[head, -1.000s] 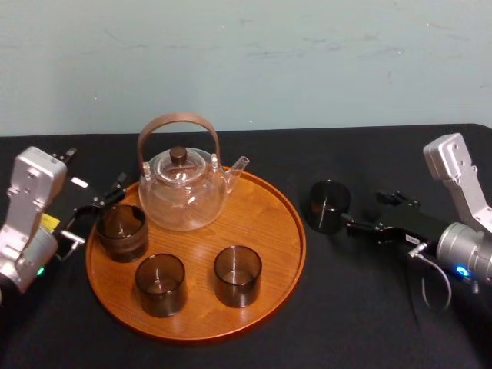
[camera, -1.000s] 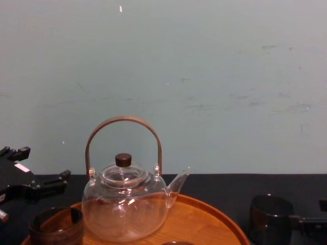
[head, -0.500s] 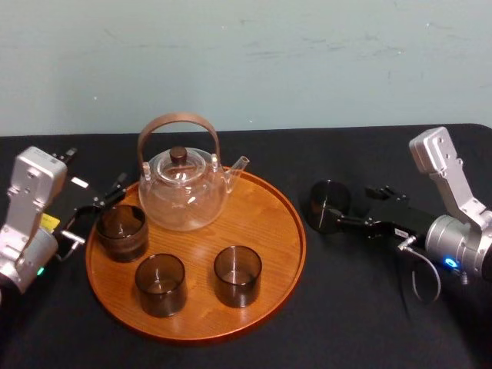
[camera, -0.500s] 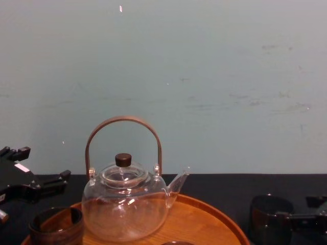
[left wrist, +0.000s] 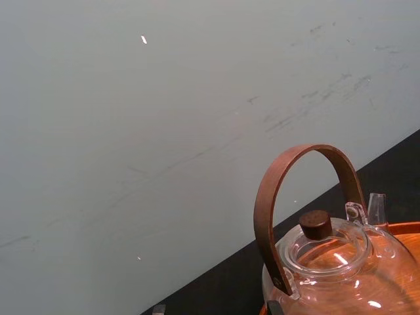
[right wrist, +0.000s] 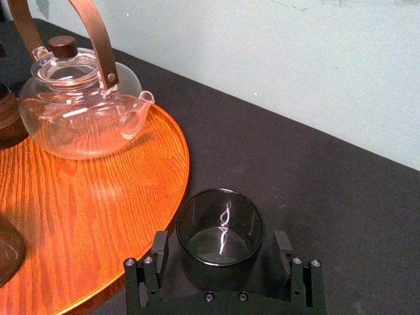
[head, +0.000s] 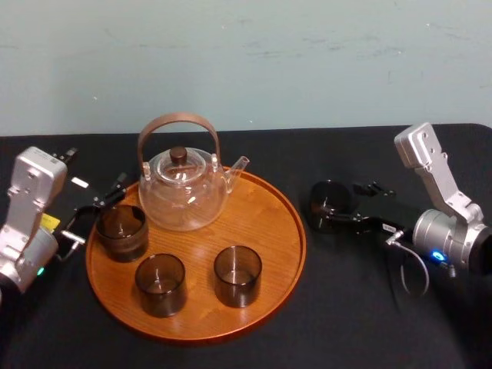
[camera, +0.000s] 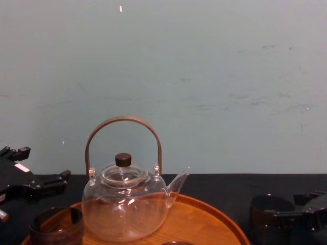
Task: Pick up the glass from the table and place it on the tray.
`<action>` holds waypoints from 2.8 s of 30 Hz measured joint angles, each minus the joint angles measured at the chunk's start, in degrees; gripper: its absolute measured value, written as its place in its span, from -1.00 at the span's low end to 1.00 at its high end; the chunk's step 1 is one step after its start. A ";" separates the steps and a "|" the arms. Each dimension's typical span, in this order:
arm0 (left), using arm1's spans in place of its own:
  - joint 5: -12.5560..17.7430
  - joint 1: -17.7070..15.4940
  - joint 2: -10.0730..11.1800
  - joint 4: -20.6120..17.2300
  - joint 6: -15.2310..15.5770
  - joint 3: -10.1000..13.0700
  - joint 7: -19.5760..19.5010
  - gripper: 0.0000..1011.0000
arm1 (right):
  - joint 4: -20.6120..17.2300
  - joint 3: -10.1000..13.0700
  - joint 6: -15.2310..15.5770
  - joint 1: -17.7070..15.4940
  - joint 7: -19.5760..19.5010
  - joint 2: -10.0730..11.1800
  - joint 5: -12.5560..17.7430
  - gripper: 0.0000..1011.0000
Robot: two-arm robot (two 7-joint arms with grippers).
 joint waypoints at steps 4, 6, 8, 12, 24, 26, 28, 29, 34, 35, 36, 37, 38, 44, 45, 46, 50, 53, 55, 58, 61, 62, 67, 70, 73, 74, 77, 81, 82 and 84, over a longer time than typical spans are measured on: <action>0.00 0.00 0.00 0.00 0.00 0.00 0.00 0.98 | 0.95 -0.45 -0.02 0.95 0.26 -0.54 -0.24 0.98; 0.00 0.00 0.00 0.00 0.00 0.00 0.00 0.98 | 1.25 -0.57 -0.02 1.23 0.34 -0.69 -0.30 0.98; 0.00 0.00 0.00 0.00 0.00 0.00 0.00 0.98 | 1.72 -0.74 -0.02 1.59 0.41 -0.95 -0.39 0.98; 0.00 0.00 0.00 0.00 0.00 0.00 0.00 0.98 | 2.45 -1.01 0.04 2.17 0.49 -1.36 -0.46 0.98; 0.00 0.00 0.00 0.00 0.00 0.00 0.00 0.98 | 3.96 -1.64 0.42 3.34 0.65 -2.22 -0.77 0.98; 0.00 0.00 0.00 0.00 0.00 0.00 0.00 0.98 | 4.14 -1.68 0.47 3.47 0.66 -2.29 -0.80 0.98; 0.00 0.00 0.00 0.00 0.00 0.00 0.00 0.98 | 4.34 -1.71 0.57 3.56 0.64 -2.39 -0.84 0.98; 0.00 0.00 0.00 0.00 0.00 0.00 0.00 0.98 | 4.44 -1.72 0.65 3.59 0.60 -2.45 -0.86 0.98; 0.00 0.00 0.00 0.00 0.00 0.00 0.00 0.98 | 4.69 -1.69 0.84 3.60 0.50 -2.55 -0.86 0.98; 0.00 0.00 0.00 0.00 0.00 0.00 0.00 0.98 | 4.73 -1.67 0.89 3.60 0.47 -2.58 -0.86 0.98; 0.00 0.00 0.00 0.00 0.00 0.00 0.00 0.98 | 4.74 -1.65 0.91 3.60 0.46 -2.59 -0.86 0.98; 0.00 0.00 0.00 0.00 0.00 0.00 0.00 0.98 | 4.84 -1.65 0.92 3.62 0.45 -2.63 -0.86 0.98; 0.00 0.00 0.00 0.00 0.00 0.00 0.00 0.98 | 4.90 -1.65 0.92 3.65 0.44 -2.66 -0.87 0.98; 0.00 0.00 0.00 0.00 0.00 0.00 0.00 0.98 | 5.20 -1.60 1.04 3.73 0.28 -2.78 -0.97 0.98; 0.00 0.01 0.00 0.00 0.00 0.00 0.00 0.98 | 5.21 -1.60 1.05 3.73 0.27 -2.78 -1.01 0.98; 0.00 0.00 0.00 0.00 0.00 0.00 0.00 0.98 | 5.22 -1.60 1.05 3.74 0.25 -2.78 -1.06 0.98; 0.00 0.00 0.00 0.00 0.00 0.00 0.00 0.98 | 5.16 -1.83 1.05 3.76 0.09 -2.72 -1.54 0.98; 0.00 0.00 0.00 0.00 0.00 0.00 0.00 0.98 | 5.15 -1.82 1.05 3.76 0.09 -2.71 -1.54 0.98; 0.00 0.00 0.00 0.00 0.00 0.00 0.00 0.98 | 5.14 -1.80 1.04 3.75 0.09 -2.70 -1.54 0.98; 0.00 0.00 0.00 0.00 0.00 0.00 0.00 0.98 | 5.13 -1.78 1.03 3.76 0.08 -2.70 -1.52 0.98; 0.00 0.00 0.00 0.00 0.00 0.00 0.00 0.98 | 5.11 -1.76 1.03 3.75 0.09 -2.70 -1.46 0.90; 0.00 0.00 0.00 0.00 0.00 0.00 0.00 0.98 | 5.11 -1.76 1.02 3.75 0.09 -2.70 -1.45 0.85; 0.00 0.00 0.00 0.00 0.00 0.00 0.00 0.98 | 5.09 -1.73 1.01 3.72 0.11 -2.70 -1.40 0.76; 0.00 0.00 0.00 0.00 0.00 0.00 0.00 0.98 | 5.09 -1.71 1.00 3.70 0.12 -2.70 -1.37 0.76; 0.00 0.00 0.00 0.00 0.00 0.00 0.00 0.98 | 5.09 -1.69 1.00 3.69 0.14 -2.70 -1.34 0.76; 0.00 0.00 0.00 0.00 0.00 0.00 0.00 0.98 | 5.09 -1.69 1.00 3.70 0.14 -2.70 -1.34 0.76; 0.00 0.00 0.00 0.00 0.00 0.00 0.00 0.98 | 5.09 -1.69 1.00 3.69 0.15 -2.70 -1.31 0.76; 0.00 0.00 0.00 0.00 0.00 0.00 0.00 0.98 | 5.09 -1.69 1.00 3.70 0.16 -2.70 -1.28 0.76; 0.00 0.00 0.00 0.00 0.00 0.00 0.00 0.98 | 5.09 -1.69 1.00 3.69 0.16 -2.70 -1.27 0.76; 0.00 0.00 0.00 0.00 0.00 0.00 0.00 0.98 | 5.09 -1.69 1.00 3.69 0.16 -2.70 -1.26 0.76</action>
